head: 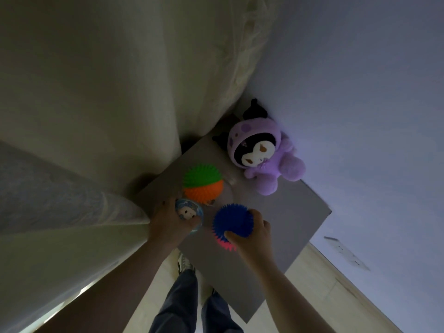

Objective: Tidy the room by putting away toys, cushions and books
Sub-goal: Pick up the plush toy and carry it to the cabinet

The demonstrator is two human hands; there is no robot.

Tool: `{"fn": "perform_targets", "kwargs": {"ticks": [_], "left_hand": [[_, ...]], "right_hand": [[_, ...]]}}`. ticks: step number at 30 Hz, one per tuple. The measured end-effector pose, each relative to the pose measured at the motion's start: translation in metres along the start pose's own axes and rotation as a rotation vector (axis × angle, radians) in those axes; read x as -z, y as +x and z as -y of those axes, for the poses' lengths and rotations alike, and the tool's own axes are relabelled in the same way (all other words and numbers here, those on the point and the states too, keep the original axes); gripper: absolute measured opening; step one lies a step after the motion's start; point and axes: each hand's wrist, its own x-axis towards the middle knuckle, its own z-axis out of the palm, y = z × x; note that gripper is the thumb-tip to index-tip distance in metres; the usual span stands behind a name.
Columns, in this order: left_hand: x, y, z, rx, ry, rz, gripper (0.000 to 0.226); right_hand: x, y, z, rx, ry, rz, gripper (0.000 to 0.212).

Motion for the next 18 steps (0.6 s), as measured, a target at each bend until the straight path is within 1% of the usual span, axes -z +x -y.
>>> {"fn": "perform_targets", "kwargs": {"ticks": [3, 6, 9, 12, 14, 18], "left_hand": [[-0.001, 0.000, 0.002, 0.016, 0.000, -0.001, 0.078], [-0.003, 0.000, 0.006, 0.021, 0.012, 0.038, 0.078], [-0.005, -0.001, 0.011, 0.058, 0.002, 0.062, 0.079], [-0.012, 0.005, 0.023, 0.084, -0.065, 0.076, 0.093], [-0.023, 0.014, 0.037, 0.081, -0.094, 0.078, 0.098], [-0.014, 0.007, 0.025, 0.086, -0.136, 0.104, 0.090]], "right_hand": [[-0.006, 0.002, 0.004, -0.015, 0.012, -0.007, 0.079], [-0.013, 0.007, 0.012, -0.013, 0.083, -0.052, 0.080], [-0.024, 0.008, 0.022, 0.018, 0.088, -0.013, 0.083], [-0.030, 0.008, 0.027, 0.039, 0.068, 0.027, 0.088], [-0.027, 0.009, 0.029, 0.048, 0.077, 0.034, 0.083], [-0.020, 0.011, 0.028, 0.068, 0.092, -0.001, 0.072]]}}
